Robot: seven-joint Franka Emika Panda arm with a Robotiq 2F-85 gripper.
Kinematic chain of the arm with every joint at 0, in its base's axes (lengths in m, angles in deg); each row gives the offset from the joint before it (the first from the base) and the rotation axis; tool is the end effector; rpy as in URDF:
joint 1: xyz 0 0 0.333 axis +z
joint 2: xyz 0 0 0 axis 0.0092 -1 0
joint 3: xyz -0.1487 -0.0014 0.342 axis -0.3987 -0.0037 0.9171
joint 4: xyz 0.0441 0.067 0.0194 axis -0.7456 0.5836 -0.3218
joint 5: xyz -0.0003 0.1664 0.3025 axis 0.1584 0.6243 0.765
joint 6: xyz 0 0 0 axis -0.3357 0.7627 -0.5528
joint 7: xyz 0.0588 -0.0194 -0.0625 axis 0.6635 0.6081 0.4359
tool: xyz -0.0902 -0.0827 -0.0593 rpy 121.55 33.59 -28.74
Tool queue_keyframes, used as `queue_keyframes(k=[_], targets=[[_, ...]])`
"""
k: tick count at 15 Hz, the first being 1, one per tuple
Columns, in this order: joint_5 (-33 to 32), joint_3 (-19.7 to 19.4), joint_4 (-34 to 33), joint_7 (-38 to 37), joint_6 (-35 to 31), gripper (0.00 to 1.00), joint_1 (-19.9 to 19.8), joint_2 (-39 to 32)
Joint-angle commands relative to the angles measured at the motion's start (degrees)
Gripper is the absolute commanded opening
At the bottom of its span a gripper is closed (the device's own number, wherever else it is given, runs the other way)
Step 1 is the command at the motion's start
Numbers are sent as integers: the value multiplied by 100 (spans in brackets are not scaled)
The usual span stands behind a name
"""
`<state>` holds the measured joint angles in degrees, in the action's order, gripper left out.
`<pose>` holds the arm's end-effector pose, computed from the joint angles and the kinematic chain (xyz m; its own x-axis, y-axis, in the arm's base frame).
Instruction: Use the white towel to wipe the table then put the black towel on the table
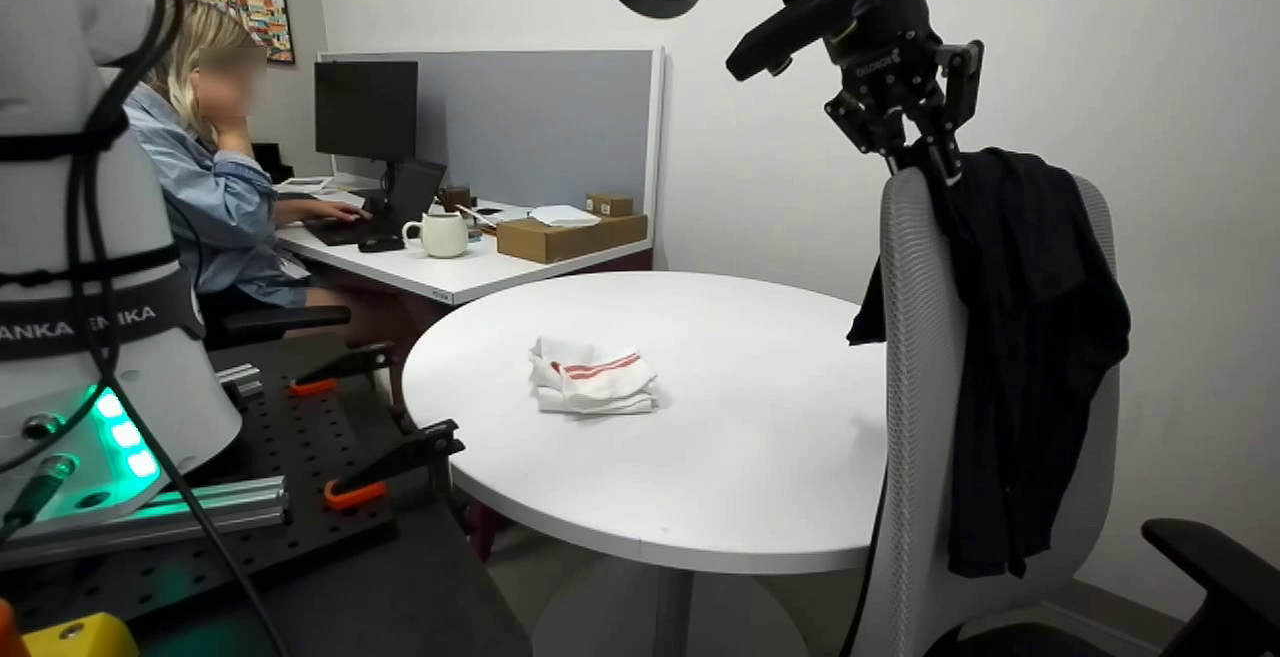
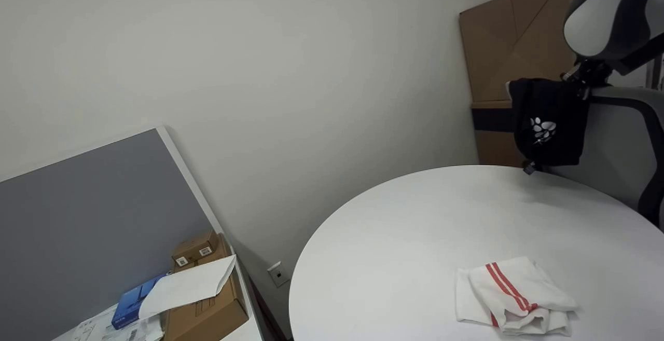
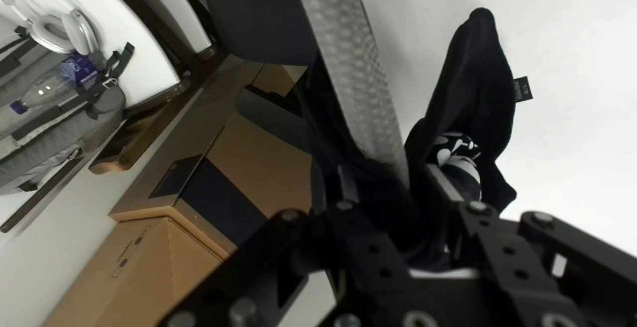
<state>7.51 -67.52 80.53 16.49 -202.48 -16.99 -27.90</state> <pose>0.4858 -0.2557 0.4467 0.8846 -0.0442 0.4643 -0.2017 -0.9338 0.2954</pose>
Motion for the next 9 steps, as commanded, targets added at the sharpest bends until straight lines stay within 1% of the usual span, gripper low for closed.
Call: queue_keyframes(k=[1,2,3,4,5,9], targets=[[62,25,124,8,-105,69,8,341],[50,30,131,0,-118,54,14,399],[1,29,134,-19,-150,34,18,443],[-37,32,137,-39,-158,38,23,490],[-52,39,149,-48,-166,38,28,533],[-55,76,149,-67,-164,8,40,586]])
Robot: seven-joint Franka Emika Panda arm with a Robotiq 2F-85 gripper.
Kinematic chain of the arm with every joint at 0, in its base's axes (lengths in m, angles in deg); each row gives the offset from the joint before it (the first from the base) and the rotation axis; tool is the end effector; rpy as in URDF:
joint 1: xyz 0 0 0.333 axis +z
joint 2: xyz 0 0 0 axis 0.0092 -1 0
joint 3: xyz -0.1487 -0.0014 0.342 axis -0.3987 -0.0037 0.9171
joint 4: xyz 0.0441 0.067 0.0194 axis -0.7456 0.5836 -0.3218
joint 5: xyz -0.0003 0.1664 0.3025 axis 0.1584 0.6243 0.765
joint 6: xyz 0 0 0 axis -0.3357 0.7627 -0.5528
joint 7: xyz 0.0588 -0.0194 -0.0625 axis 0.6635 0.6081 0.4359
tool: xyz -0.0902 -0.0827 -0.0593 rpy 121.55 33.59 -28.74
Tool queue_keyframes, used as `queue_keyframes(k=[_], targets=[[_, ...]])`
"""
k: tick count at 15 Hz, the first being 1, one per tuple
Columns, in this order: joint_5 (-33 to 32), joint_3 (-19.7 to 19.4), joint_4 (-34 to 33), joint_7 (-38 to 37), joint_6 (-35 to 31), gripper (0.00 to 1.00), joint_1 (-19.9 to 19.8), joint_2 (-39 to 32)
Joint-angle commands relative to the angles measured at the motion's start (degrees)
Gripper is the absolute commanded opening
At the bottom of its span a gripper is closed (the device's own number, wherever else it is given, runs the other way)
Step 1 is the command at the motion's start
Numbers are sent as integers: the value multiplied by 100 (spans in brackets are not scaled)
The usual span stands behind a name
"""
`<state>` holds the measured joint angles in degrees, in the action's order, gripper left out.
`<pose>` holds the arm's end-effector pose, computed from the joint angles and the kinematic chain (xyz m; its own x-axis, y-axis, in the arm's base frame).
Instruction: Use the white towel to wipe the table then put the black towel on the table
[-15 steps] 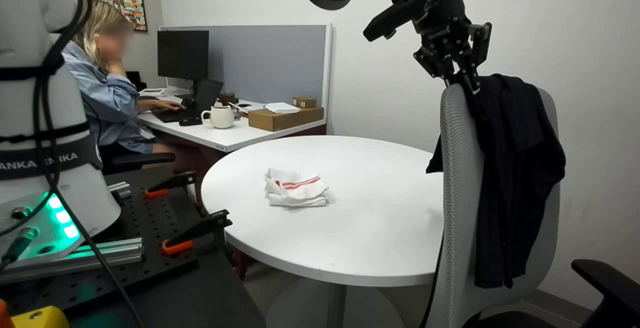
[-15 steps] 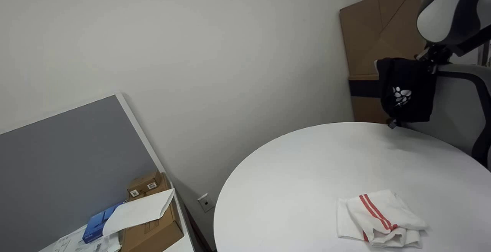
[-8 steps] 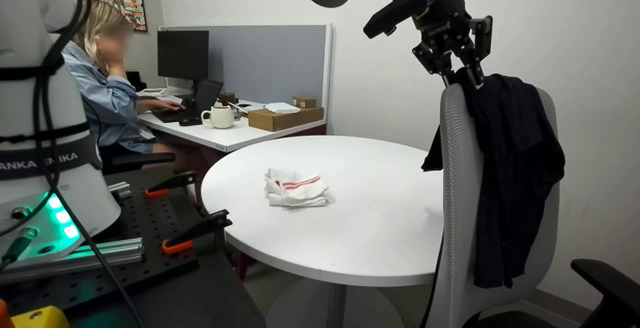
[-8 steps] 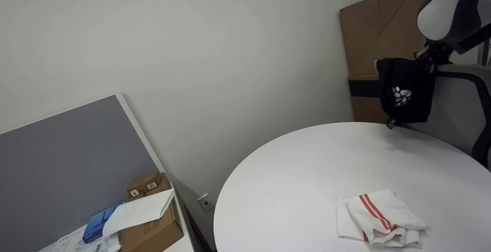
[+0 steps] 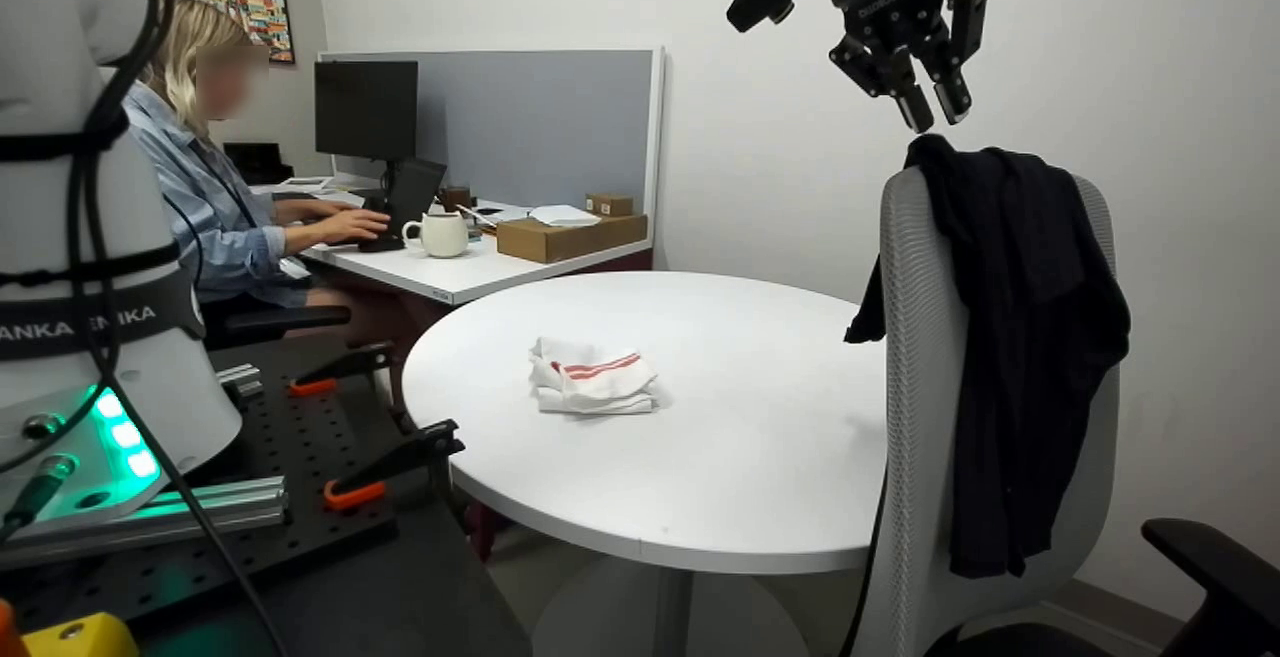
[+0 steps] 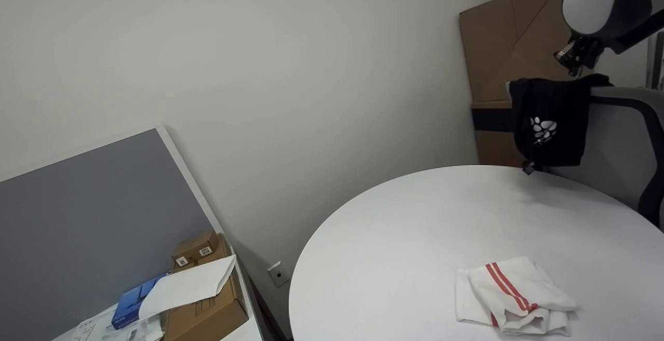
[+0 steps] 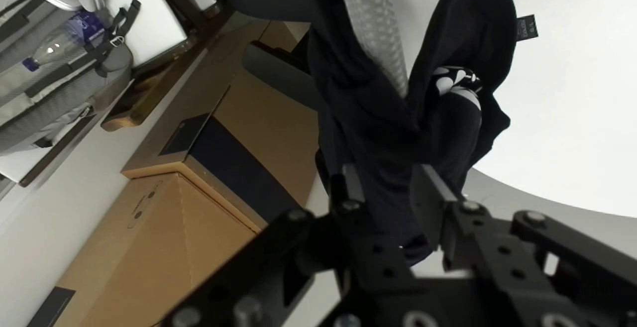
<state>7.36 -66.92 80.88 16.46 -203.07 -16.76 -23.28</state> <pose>0.4786 -0.2446 0.4884 0.8446 -0.0165 0.5351 -0.2085 -0.9308 0.3004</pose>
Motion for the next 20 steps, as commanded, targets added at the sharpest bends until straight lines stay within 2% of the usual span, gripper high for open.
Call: queue_keyframes(k=[1,4,5,6,8,11,16,17,18,19,20], targets=[[-67,20,109,-81,-109,2,12,113],[-43,33,117,-79,-54,0,16,105],[-51,33,121,-90,-44,26,14,99],[-63,33,125,-86,-28,27,13,91],[-47,37,144,-75,-14,40,15,84],[-45,47,165,-85,-8,65,20,69],[-58,64,199,-92,1,99,28,8],[-57,67,198,-98,-5,67,29,-18],[-60,69,200,-100,-11,61,30,-34],[-58,72,200,-100,-16,59,31,-49],[-60,75,201,-101,-15,52,31,-57]])
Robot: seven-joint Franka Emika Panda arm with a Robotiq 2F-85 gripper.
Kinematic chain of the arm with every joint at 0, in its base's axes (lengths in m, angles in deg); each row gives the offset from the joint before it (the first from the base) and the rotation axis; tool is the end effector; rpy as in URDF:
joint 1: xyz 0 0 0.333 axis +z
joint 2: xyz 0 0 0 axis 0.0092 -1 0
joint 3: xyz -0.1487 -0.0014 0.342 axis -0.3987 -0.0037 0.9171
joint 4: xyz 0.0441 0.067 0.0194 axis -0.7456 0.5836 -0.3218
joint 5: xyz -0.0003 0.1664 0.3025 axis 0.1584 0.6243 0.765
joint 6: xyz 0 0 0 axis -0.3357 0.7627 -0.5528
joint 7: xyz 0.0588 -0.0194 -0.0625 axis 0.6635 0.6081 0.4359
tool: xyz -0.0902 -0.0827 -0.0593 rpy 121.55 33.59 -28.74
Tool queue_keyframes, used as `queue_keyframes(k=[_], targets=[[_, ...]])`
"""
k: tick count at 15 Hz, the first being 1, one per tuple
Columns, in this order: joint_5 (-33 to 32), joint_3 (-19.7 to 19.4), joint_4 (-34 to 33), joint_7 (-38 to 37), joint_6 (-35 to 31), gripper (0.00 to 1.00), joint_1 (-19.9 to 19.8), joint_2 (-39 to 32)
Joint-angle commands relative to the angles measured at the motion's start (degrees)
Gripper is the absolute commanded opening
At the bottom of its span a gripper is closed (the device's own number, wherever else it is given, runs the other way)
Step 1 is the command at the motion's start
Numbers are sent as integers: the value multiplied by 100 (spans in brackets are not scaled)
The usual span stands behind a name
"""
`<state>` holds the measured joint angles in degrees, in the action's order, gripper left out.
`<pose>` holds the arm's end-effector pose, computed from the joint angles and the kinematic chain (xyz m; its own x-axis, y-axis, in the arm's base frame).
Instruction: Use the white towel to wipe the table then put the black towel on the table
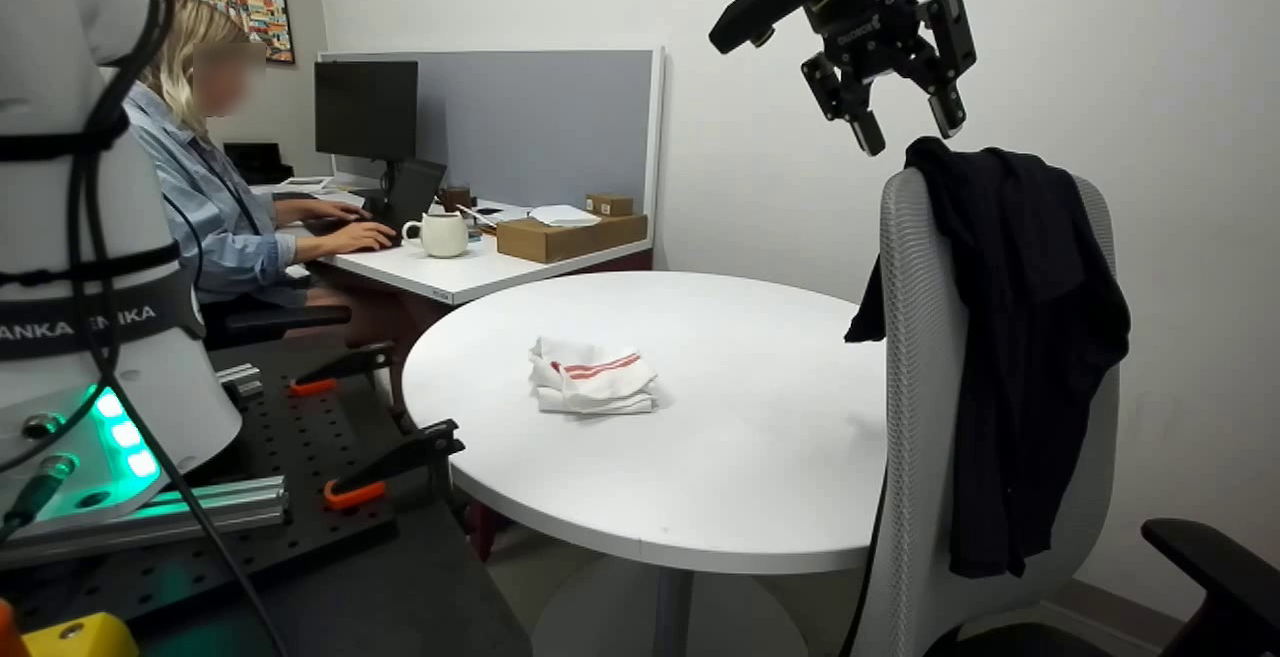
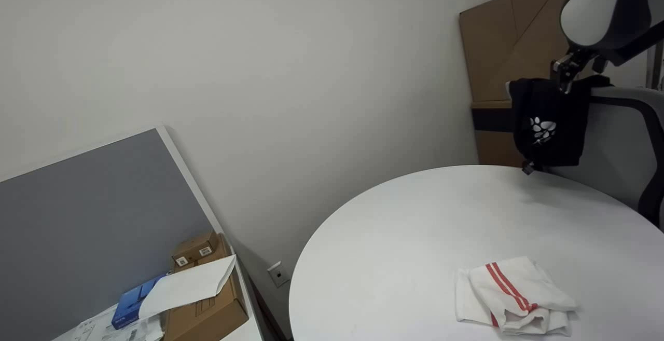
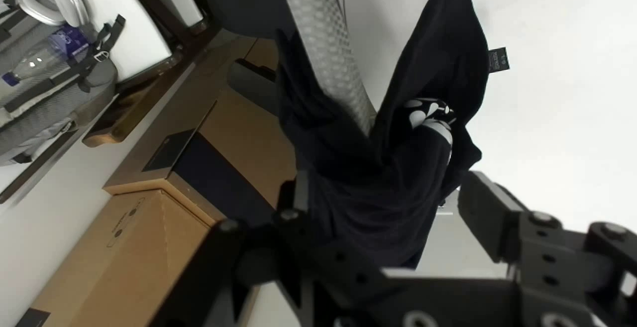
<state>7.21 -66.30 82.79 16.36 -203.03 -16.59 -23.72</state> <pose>0.4763 -0.2346 0.4692 0.8643 -0.0137 0.5028 -0.1843 -0.9387 0.2913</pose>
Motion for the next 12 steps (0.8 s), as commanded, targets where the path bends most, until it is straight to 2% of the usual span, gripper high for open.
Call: queue_keyframes(k=[1,7,12], targets=[[-50,14,11,-90,-16,45,15,-16],[-64,4,44,-85,-19,0,4,36],[68,14,128,-3,11,1,2,241]])
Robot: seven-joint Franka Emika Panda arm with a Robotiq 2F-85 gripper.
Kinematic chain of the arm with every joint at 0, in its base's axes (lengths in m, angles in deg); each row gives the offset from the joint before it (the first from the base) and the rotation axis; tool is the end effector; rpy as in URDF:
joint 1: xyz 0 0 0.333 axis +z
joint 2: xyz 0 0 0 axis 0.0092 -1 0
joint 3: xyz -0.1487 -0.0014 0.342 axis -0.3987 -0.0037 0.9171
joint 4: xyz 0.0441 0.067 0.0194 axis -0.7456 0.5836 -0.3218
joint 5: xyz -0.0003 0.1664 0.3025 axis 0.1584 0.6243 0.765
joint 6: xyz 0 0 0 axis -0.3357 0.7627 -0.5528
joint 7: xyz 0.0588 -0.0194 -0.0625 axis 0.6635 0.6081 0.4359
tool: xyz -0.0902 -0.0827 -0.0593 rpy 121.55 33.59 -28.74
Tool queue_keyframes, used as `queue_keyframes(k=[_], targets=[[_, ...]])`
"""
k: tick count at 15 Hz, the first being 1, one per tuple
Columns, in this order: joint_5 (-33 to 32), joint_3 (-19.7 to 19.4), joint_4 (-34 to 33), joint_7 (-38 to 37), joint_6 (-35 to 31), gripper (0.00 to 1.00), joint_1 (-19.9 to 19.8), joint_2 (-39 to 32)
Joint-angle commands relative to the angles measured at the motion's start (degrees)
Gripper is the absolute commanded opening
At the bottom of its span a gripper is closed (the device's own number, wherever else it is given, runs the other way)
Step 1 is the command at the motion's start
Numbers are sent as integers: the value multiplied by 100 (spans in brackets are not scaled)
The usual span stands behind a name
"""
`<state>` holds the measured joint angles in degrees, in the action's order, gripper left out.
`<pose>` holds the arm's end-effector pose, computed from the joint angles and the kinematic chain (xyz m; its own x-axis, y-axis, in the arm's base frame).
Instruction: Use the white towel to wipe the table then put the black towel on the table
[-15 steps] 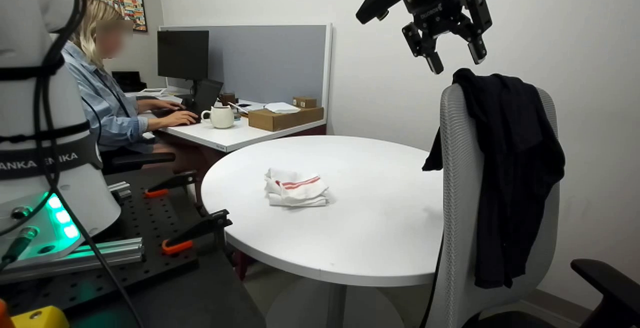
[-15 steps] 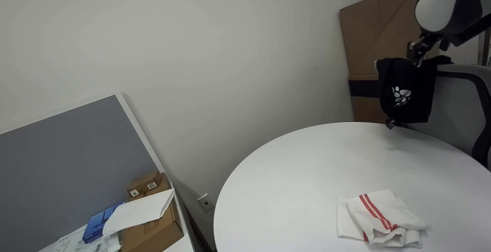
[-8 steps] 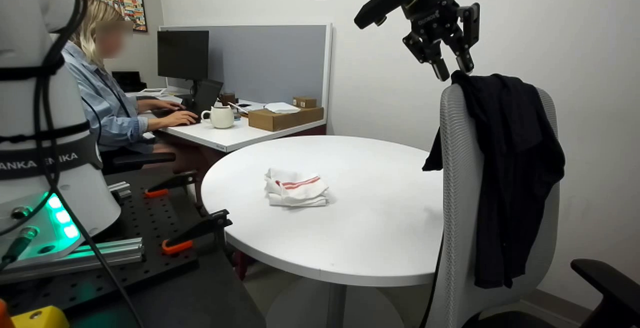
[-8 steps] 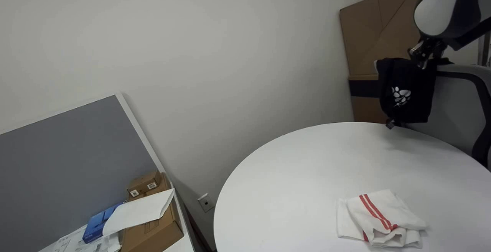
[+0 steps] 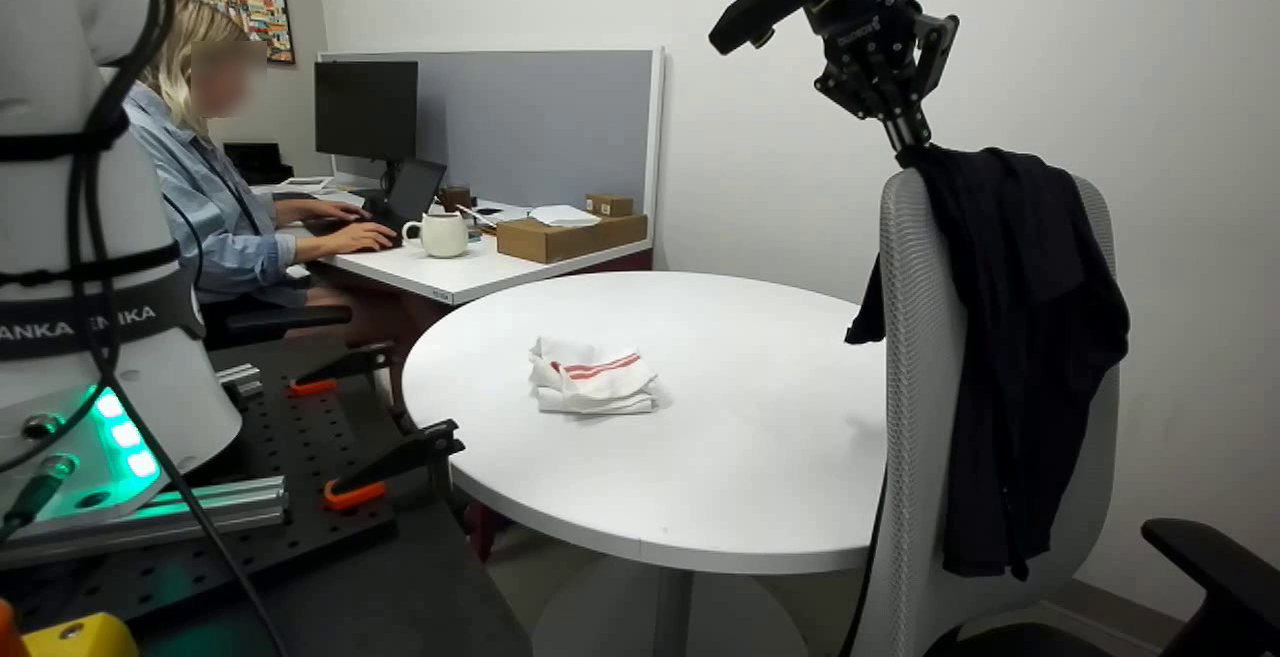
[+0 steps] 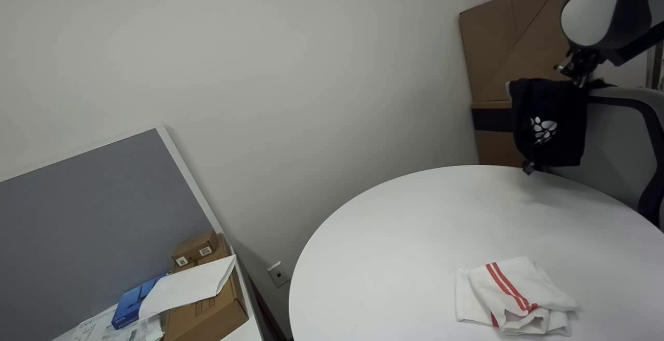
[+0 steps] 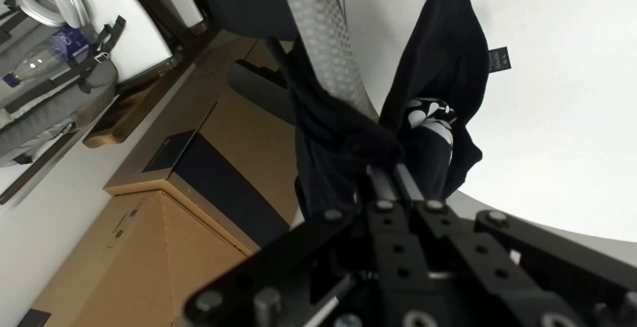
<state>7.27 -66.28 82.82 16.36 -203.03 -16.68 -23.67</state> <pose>0.4758 -0.2351 0.4694 0.8639 -0.0157 0.5034 -0.1864 -0.9385 0.2905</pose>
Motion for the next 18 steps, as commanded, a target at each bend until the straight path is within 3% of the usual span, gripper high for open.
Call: queue_keyframes(k=[1,5,7,11,18], targets=[[64,14,140,-7,21,1,14,294],[149,41,240,27,176,1,63,659],[523,43,332,243,375,1,197,938],[1133,192,552,485,1015,1,563,2053],[1295,719,348,330,2106,1,998,3852]])
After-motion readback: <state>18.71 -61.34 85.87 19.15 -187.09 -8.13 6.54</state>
